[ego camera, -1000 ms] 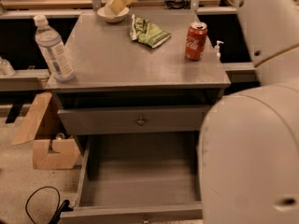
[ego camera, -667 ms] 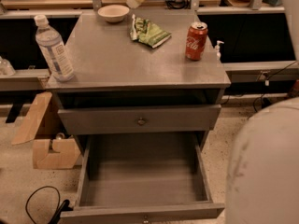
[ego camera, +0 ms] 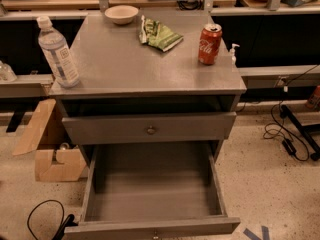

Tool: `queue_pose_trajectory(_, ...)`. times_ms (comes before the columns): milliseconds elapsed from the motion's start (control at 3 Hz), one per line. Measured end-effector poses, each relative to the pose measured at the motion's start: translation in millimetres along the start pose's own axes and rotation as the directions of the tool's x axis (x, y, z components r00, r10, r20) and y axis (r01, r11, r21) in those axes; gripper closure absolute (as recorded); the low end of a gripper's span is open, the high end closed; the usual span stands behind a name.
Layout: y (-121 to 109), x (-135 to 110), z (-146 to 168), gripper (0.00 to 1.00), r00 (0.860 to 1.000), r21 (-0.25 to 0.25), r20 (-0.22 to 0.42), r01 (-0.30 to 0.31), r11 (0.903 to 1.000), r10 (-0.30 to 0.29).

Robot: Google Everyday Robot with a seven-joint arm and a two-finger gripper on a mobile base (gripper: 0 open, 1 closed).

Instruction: Pick blue plastic bottle from middle drawer and place on counter

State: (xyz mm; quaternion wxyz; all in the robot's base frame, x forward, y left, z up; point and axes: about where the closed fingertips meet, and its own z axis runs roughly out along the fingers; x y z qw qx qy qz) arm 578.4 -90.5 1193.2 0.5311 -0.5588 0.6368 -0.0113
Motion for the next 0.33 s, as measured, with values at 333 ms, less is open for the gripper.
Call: queue_pose_trajectory(333, 16.8, -24.0, -66.9, 0.0, 1.0, 0.17, -0.008, 0.019, 0.9853, -0.018)
